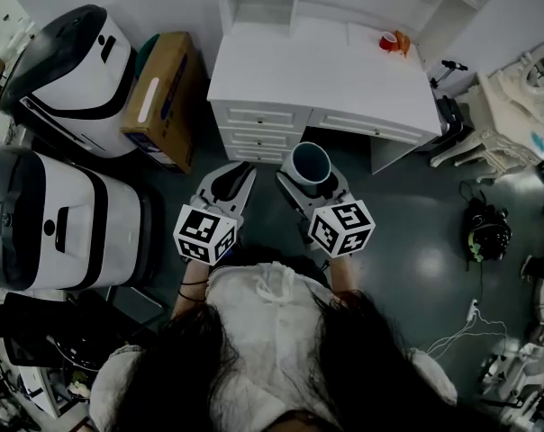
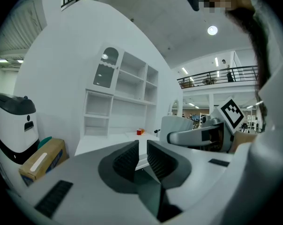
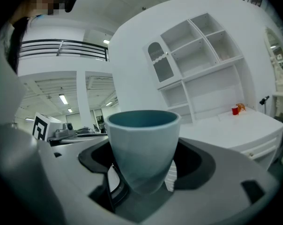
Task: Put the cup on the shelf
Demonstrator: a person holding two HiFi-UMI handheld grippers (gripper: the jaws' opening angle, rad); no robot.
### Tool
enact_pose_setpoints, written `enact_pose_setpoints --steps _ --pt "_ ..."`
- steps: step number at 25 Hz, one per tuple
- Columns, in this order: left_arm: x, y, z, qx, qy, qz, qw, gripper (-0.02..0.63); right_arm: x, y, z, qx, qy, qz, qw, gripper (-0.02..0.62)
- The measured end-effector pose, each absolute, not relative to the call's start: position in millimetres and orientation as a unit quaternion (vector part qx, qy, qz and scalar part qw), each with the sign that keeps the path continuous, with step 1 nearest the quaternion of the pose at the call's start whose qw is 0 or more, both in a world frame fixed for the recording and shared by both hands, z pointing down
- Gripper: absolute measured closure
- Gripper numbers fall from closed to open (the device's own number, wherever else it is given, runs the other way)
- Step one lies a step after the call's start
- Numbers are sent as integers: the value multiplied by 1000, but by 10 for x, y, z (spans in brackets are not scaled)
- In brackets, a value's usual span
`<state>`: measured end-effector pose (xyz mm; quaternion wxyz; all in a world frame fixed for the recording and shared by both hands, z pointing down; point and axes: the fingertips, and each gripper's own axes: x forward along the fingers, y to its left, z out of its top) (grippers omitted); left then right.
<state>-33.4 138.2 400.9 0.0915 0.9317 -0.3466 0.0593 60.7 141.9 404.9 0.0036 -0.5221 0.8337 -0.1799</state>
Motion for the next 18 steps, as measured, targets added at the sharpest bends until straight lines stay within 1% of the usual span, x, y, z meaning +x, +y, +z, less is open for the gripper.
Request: enact_pose_setpoints --steps 8,18 --pt "-582 1348 4159 929 -347 62 112 543 359 1405 4155 -520 833 -188 -16 230" --pt "-740 1026 4269 918 -373 54 127 544 219 1016 4256 -498 845 -193 -28 230"
